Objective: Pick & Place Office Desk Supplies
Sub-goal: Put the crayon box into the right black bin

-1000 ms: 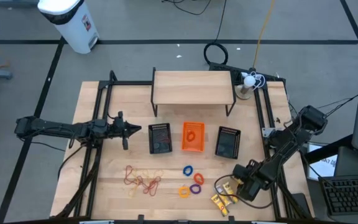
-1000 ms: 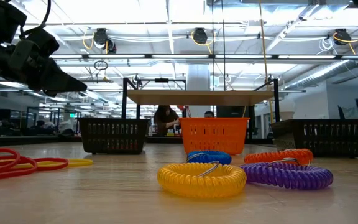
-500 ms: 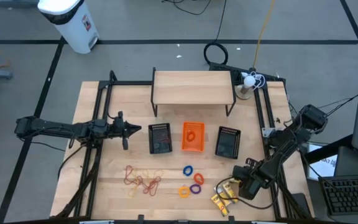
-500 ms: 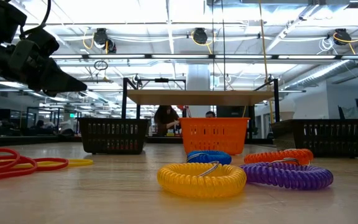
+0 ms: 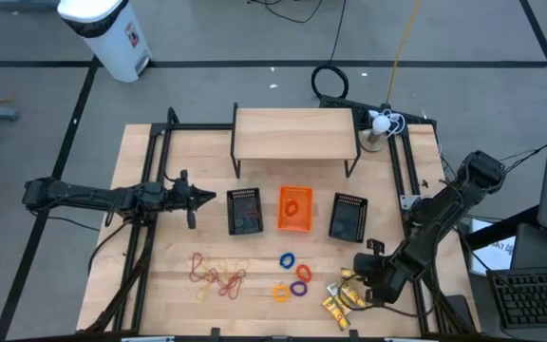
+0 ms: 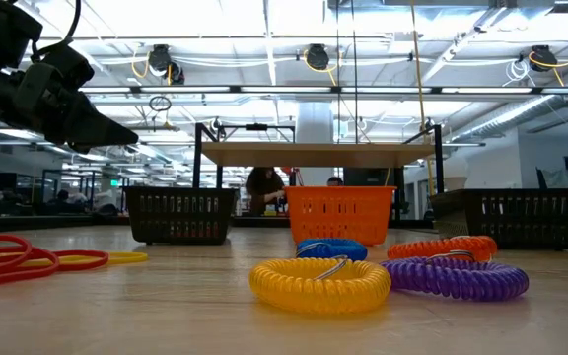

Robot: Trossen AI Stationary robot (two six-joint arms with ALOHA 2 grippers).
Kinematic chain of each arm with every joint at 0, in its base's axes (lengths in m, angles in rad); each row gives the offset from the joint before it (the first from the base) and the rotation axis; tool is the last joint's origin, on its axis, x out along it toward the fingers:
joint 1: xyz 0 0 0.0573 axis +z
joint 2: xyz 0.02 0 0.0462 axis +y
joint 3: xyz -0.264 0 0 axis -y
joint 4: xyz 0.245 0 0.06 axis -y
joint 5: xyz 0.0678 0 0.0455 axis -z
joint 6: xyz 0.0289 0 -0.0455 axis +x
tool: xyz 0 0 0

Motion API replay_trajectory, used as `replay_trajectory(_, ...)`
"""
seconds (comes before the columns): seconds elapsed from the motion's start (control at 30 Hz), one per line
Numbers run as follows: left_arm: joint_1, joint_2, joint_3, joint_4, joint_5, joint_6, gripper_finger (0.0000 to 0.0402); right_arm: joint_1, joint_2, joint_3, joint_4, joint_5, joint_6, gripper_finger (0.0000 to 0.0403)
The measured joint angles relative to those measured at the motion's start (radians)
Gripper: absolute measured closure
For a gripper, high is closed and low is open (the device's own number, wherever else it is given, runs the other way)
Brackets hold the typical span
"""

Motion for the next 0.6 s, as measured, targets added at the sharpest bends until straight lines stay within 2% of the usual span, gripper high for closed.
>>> replay_trajectory(0.1, 0.0, 0.0, 0.0, 0.0, 0.0, 0.0, 0.0382, 0.0, -0.054, 0.0, 0.074, 0.079, -0.099, 0.031)
replay_trajectory(0.23, 0.0, 0.0, 0.0, 0.001, 0.0, 0.0, 0.0382, 0.0, -0.127, -0.003, 0.205, 0.171, -0.304, 0.0317)
replay_trajectory(0.4, 0.0, 0.0, 0.0, 0.009, 0.0, 0.0, 0.0382, -0.013, -0.236, -0.101, 0.467, 0.172, -0.55, 0.033)
replay_trajectory(0.6, 0.0, 0.0, 0.0, 0.032, 0.0, 0.004, 0.0382, -0.054, -0.418, -0.308, 0.781, 0.168, -0.722, 0.0326)
